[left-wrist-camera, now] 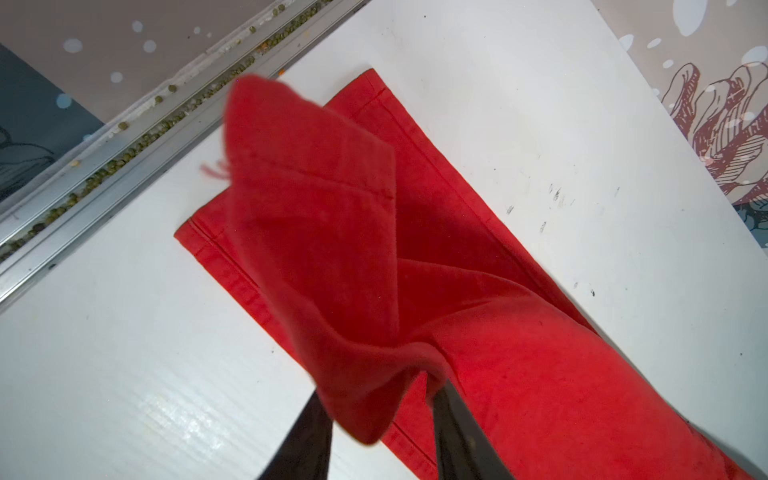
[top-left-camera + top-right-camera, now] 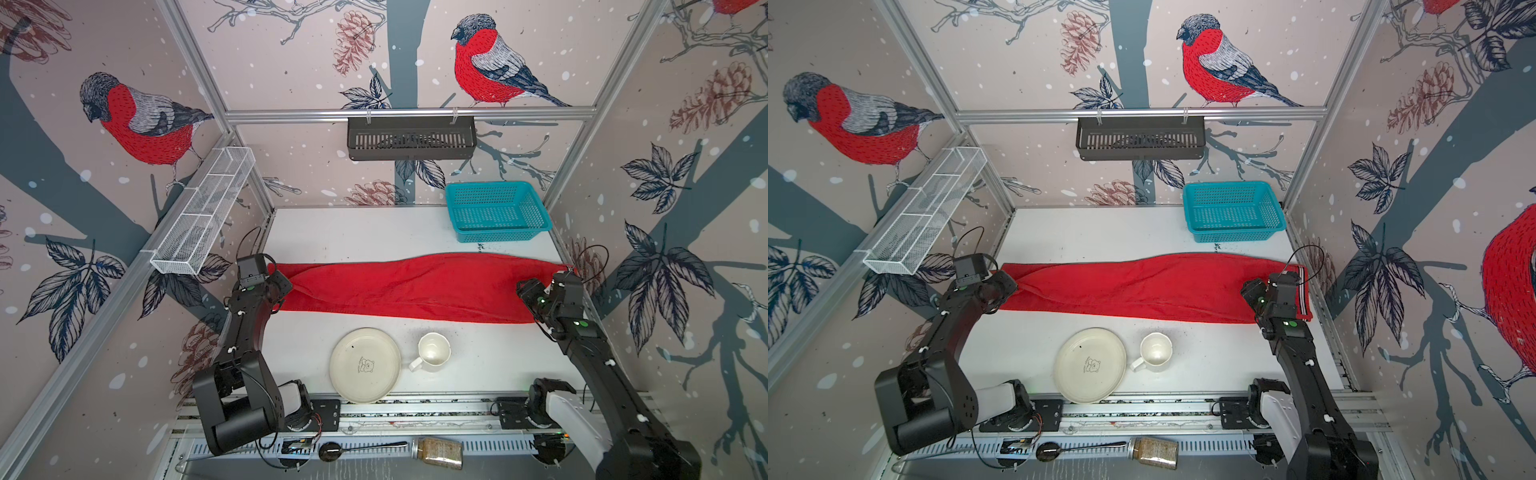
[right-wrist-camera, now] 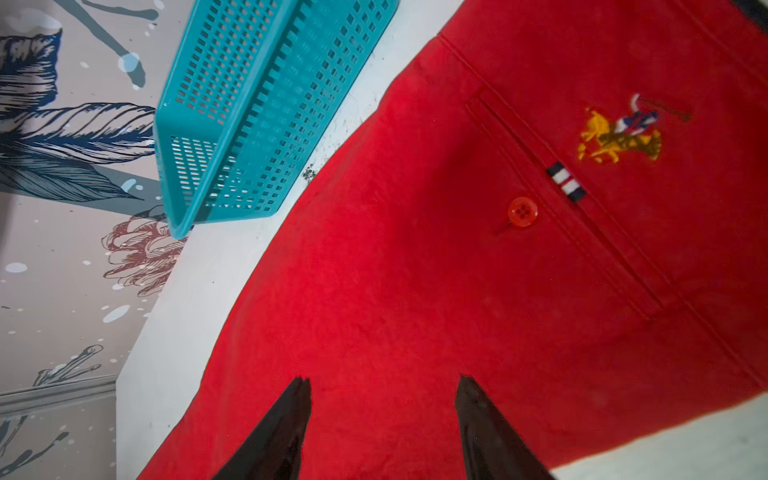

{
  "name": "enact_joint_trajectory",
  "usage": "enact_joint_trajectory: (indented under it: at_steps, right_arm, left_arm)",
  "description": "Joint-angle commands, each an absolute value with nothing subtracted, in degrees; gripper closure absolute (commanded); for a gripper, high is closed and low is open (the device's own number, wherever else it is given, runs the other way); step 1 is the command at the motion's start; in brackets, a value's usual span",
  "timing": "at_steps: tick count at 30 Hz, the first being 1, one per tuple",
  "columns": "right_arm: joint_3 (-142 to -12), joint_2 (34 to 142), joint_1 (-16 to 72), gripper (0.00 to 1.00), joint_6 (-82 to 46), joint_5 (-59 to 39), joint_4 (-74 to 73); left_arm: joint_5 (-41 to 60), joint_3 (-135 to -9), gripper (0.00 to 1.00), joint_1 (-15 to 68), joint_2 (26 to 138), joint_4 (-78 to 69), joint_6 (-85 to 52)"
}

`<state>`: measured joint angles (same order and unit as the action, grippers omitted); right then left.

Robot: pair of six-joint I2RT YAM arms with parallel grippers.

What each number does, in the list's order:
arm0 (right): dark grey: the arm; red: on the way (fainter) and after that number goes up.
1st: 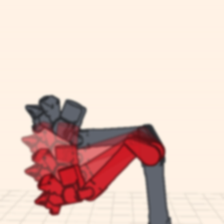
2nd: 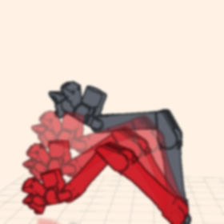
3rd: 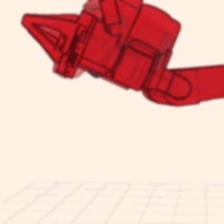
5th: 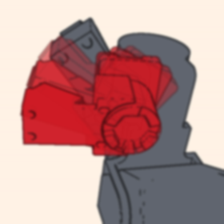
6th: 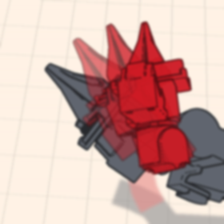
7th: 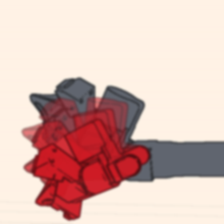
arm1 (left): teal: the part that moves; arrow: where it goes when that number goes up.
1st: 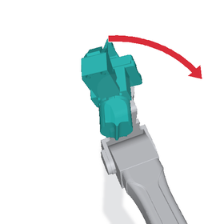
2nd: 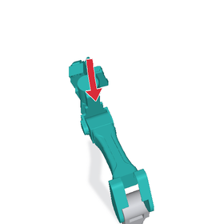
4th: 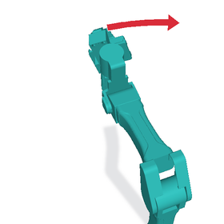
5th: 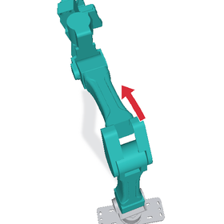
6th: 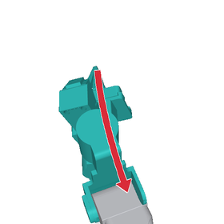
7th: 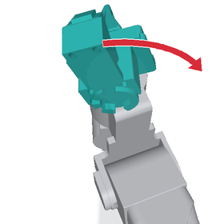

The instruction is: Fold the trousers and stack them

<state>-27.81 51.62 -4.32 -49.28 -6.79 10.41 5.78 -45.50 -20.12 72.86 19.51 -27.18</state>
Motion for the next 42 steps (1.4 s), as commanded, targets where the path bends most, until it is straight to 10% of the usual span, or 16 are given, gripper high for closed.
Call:
enact_joint_trajectory:
  at_steps: [1,8,18,31,42]
  right_arm:
    - [-26.8,55.1,-4.6,0.41,-45.7,-4.2,3.6]
    - [-24.4,63.9,-7.2,0.42,-41.6,-4.7,0.0]
    - [-19.9,65.8,-14.6,0.44,-38.1,-7.5,0.5]
    - [-16.0,64.7,-17.5,0.45,-37.9,-8.9,-0.9]
    - [-15.1,65.7,-19.9,0.45,-37.8,-11.3,-2.0]
  left_arm:
    - [8.0,-45.8,0.61,-20.5,73.9,16.6,-27.4]
    - [15.8,-46.7,1.00,-20.7,75.9,14.4,-27.3]
    - [2.3,-59.6,1.00,-10.9,77.6,17.3,-15.3]
    - [10.4,-75.4,1.00,-5.2,89.5,16.7,0.4]
    - [-4.9,-57.5,1.00,-7.8,79.4,17.0,-3.1]
